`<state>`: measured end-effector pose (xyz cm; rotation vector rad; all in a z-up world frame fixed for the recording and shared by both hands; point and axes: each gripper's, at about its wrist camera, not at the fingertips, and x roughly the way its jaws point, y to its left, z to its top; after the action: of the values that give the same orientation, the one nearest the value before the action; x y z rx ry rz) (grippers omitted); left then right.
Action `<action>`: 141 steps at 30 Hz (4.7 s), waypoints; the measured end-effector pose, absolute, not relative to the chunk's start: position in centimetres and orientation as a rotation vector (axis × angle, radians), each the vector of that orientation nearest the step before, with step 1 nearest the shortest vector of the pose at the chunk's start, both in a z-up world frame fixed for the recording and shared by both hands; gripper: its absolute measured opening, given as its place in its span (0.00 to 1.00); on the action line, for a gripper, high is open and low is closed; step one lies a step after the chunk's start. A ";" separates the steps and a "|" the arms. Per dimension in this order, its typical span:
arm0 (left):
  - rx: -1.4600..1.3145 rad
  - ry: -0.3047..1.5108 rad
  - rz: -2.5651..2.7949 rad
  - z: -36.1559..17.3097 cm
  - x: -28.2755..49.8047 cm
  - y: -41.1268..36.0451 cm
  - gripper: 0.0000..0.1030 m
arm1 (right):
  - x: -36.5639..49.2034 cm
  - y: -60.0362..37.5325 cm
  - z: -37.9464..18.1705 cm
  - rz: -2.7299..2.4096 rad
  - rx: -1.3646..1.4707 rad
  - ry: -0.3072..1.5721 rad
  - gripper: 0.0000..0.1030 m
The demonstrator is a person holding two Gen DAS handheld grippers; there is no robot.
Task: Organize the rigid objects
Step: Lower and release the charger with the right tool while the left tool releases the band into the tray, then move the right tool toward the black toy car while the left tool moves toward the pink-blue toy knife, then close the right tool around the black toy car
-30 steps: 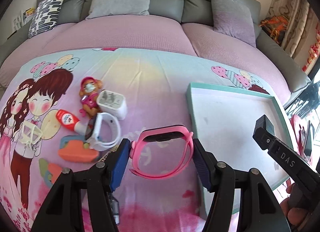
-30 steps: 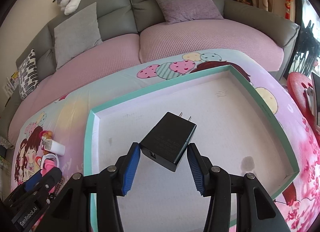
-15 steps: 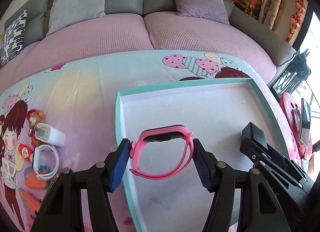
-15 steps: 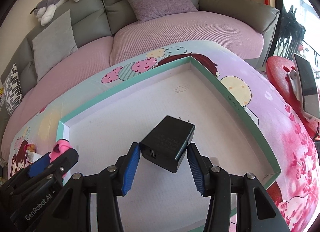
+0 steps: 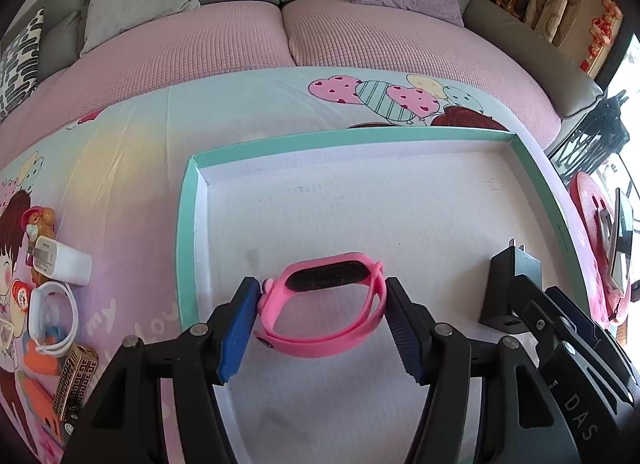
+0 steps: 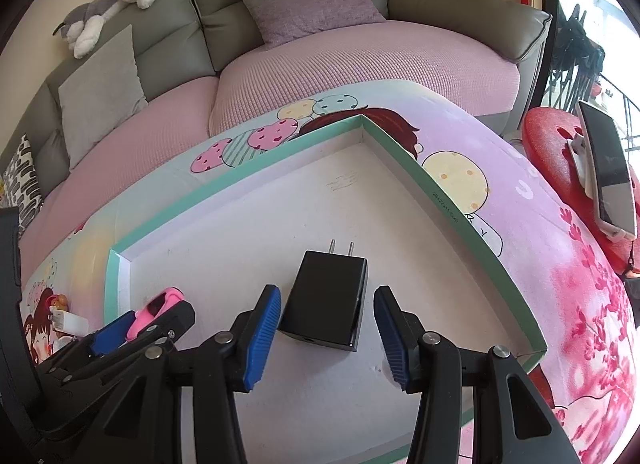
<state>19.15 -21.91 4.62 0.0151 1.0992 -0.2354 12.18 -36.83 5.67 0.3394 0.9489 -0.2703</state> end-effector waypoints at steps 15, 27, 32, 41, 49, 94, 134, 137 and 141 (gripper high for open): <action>-0.154 1.026 -0.185 7.0 18.0 -17.5 0.90 | 12.2 -36.8 5.5 -0.285 0.340 0.954 0.74; -0.244 0.930 0.036 8.7 15.9 -9.3 0.92 | 12.3 -35.0 6.3 -0.251 0.309 0.918 1.00; -0.313 0.914 0.150 7.9 14.9 -5.0 0.92 | 12.5 -32.8 6.9 -0.218 0.249 0.891 1.00; -0.310 0.915 0.292 7.3 12.6 0.2 0.92 | 13.4 -27.2 7.1 -0.068 0.173 0.900 1.00; -0.348 0.891 0.374 7.4 10.7 4.7 0.92 | 13.5 -21.7 7.3 0.078 0.111 0.912 1.00; -0.378 1.020 0.334 3.7 7.5 10.0 0.92 | 9.2 -6.8 1.6 0.370 -0.217 1.125 1.00; -0.267 1.133 0.102 3.0 9.0 3.4 0.92 | 10.2 -9.9 2.6 0.285 -0.144 1.074 0.74; -0.267 1.134 0.105 2.9 9.0 3.4 0.92 | 10.2 -9.8 2.6 0.286 -0.150 1.074 0.74; -0.290 1.135 0.127 2.5 9.0 3.9 0.92 | 10.2 -9.9 2.7 0.286 -0.146 1.070 0.74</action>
<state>8.97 3.93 2.53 -0.2899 1.1348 0.1274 10.18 -9.88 2.68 -0.1462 1.0702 0.2864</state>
